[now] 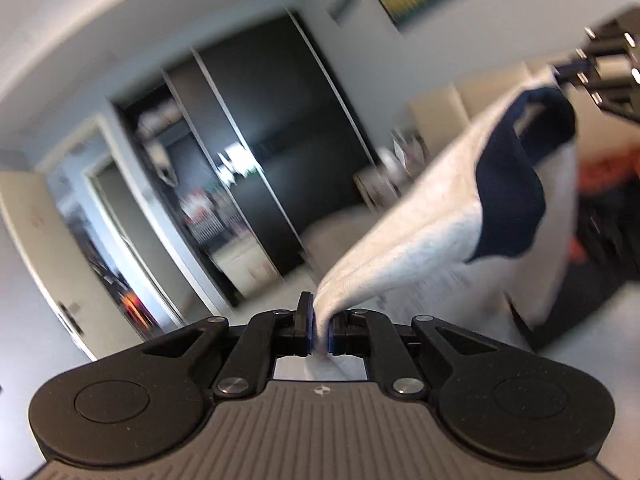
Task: Fold clothes
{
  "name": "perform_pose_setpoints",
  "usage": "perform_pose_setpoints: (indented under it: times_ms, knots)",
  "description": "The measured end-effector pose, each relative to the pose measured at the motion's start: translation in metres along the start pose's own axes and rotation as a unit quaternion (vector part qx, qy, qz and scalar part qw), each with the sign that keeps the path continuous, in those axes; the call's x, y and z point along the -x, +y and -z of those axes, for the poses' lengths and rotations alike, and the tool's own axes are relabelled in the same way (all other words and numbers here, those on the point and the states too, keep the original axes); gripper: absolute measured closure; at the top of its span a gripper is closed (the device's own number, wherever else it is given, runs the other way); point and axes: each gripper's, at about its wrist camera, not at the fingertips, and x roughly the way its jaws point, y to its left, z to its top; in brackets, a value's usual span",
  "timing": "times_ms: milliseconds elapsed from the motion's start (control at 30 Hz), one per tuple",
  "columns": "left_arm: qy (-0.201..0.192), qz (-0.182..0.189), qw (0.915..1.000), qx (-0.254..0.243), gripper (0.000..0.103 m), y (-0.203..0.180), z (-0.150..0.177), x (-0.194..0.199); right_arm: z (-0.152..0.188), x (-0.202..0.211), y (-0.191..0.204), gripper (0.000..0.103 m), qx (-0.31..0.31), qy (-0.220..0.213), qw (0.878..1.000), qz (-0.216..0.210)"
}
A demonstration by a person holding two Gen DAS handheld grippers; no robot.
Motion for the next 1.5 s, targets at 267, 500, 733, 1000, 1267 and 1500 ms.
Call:
perform_pose_setpoints:
  times_ms: [267,500,733,1000,1267,1500]
  knots:
    - [0.087,0.129,0.9872,-0.036,0.098,-0.077,0.141,0.010,0.105,0.067,0.085,0.099,-0.005,0.053,0.987,-0.152]
    - [0.119,0.235,0.9619,-0.075,0.098,-0.129,0.231,0.070,0.180,0.151,0.136,0.099,-0.010,0.101,0.960,-0.263]
    - [0.151,0.284,0.9413,-0.103,0.098,-0.139,0.266,0.121,0.193,0.219,0.154,0.098,0.037,0.133,0.927,-0.349]
    - [0.221,0.320,0.9068,-0.163,0.098,-0.184,0.329,0.120,0.226,0.211,0.208,0.098,0.077,0.208,0.862,-0.457]
    - [0.268,0.340,0.8852,-0.171,0.098,-0.216,0.384,0.087,0.261,0.164,0.270,0.098,0.098,0.259,0.823,-0.495]
    - [0.284,0.341,0.8810,-0.163,0.082,-0.217,0.400,0.080,0.287,0.182,0.291,0.091,0.123,0.279,0.811,-0.500]
